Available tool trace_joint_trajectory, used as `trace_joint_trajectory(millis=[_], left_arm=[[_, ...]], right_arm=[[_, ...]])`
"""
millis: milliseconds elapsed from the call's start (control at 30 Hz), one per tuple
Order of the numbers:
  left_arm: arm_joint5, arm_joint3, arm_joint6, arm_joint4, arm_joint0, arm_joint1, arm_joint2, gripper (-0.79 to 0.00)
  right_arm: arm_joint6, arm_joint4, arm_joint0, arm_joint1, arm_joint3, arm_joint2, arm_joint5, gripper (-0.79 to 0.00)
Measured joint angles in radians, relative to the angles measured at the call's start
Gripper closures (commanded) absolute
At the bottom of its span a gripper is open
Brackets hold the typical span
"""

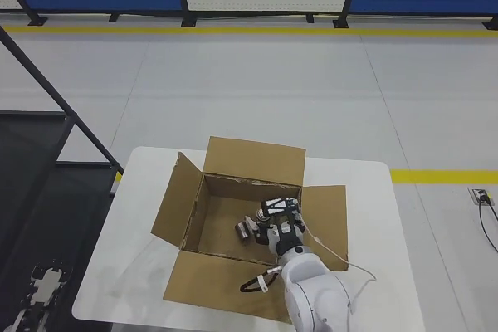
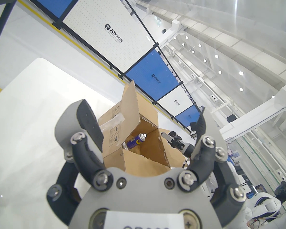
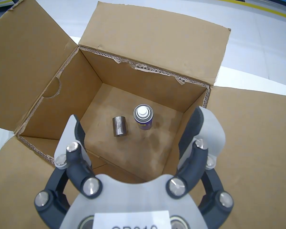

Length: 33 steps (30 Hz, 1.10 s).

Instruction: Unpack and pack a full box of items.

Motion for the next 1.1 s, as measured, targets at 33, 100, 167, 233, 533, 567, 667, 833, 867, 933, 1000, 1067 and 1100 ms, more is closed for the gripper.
trace_joint_trajectory(millis=[33, 100, 167, 233, 533, 567, 667, 833, 867, 933, 1000, 1067, 1100], left_arm=[[0.016, -0.005, -0.016, 0.008, -0.019, 0.002, 0.009, -0.785], [0.053, -0.011, -0.070, 0.008, -0.066, 0.009, 0.028, -0.785], [0.086, -0.014, -0.123, 0.013, -0.114, 0.016, 0.042, -0.785], [0.126, -0.012, -0.181, 0.043, -0.172, 0.023, 0.066, -0.785], [0.284, 0.048, -0.286, 0.206, -0.400, 0.041, 0.243, -0.785], [0.294, 0.054, -0.294, 0.220, -0.418, 0.042, 0.261, -0.785], [0.320, 0.067, -0.327, 0.266, -0.465, 0.045, 0.318, -0.785], [0.333, 0.070, -0.361, 0.334, -0.500, 0.048, 0.398, -0.785], [0.335, 0.070, -0.363, 0.345, -0.502, 0.048, 0.410, -0.785], [0.339, 0.071, -0.373, 0.365, -0.506, 0.049, 0.436, -0.785], [0.344, 0.076, -0.382, 0.380, -0.512, 0.050, 0.459, -0.785], [0.348, 0.081, -0.391, 0.391, -0.518, 0.051, 0.479, -0.785], [0.351, 0.084, -0.398, 0.396, -0.523, 0.051, 0.492, -0.785]], right_arm=[[0.011, 0.035, -0.005, 0.002, -0.021, 0.019, -0.015, -0.785], [0.040, 0.117, -0.022, 0.007, -0.071, 0.075, -0.047, -0.785], [0.070, 0.201, -0.037, 0.011, -0.109, 0.133, -0.071, -0.785], [0.109, 0.320, -0.048, 0.017, -0.141, 0.218, -0.091, -0.785], [0.345, 0.794, -0.009, 0.055, -0.065, 0.611, -0.148, -0.785], [0.369, 0.831, -0.001, 0.060, -0.047, 0.642, -0.154, -0.785], [0.412, 0.916, 0.019, 0.076, 0.007, 0.730, -0.176, -0.785], [0.448, 0.982, 0.039, 0.098, 0.080, 0.791, -0.197, -0.785], [0.463, 0.992, 0.043, 0.102, 0.093, 0.792, -0.206, -0.785], [0.500, 1.006, 0.052, 0.111, 0.119, 0.782, -0.232, -0.785], [0.530, 1.018, 0.063, 0.118, 0.138, 0.761, -0.257, -0.785], [0.563, 1.042, 0.076, 0.125, 0.151, 0.738, -0.285, -0.785], [0.590, 1.065, 0.088, 0.129, 0.161, 0.724, -0.303, -0.785]])
